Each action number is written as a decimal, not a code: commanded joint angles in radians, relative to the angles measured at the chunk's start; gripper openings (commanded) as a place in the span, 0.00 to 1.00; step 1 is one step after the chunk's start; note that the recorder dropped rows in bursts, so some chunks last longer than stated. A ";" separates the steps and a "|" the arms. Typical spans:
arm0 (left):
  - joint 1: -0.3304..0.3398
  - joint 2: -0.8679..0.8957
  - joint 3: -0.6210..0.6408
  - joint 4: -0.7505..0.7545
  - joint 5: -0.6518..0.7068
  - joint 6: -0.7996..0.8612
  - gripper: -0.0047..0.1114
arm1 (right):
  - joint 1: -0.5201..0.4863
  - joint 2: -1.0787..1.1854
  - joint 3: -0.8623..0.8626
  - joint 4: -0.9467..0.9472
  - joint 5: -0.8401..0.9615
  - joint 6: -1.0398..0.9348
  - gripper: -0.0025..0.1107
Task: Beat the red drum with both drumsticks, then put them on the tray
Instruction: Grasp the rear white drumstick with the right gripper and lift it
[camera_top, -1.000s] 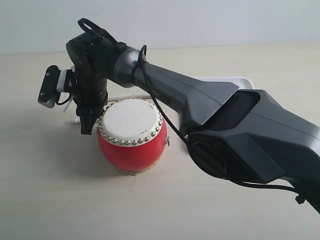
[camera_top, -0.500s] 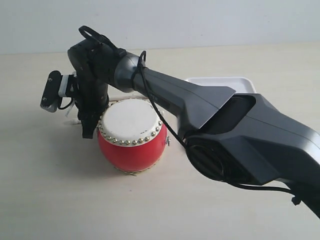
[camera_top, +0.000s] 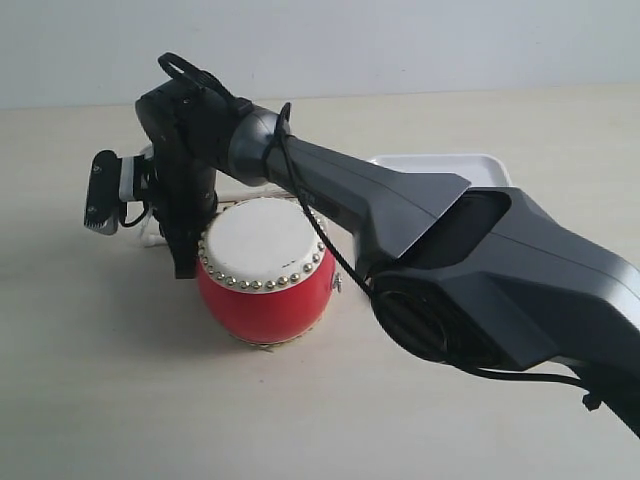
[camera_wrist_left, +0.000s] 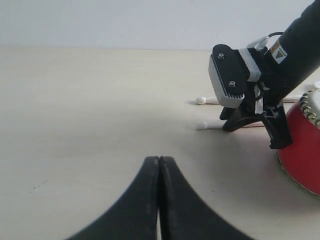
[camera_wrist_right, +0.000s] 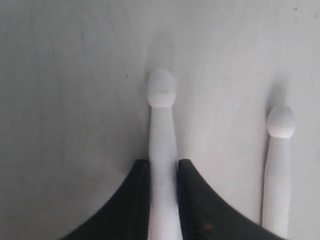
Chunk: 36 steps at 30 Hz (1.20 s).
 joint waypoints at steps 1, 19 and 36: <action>-0.005 -0.006 -0.001 -0.005 -0.011 0.000 0.04 | -0.001 -0.041 -0.015 0.003 0.001 -0.028 0.02; -0.005 -0.006 -0.001 -0.005 -0.011 0.000 0.04 | -0.010 -0.391 -0.250 -0.004 0.088 0.350 0.02; -0.005 -0.006 -0.001 0.059 -0.011 0.024 0.04 | -0.136 -0.577 -0.194 0.548 0.088 0.473 0.02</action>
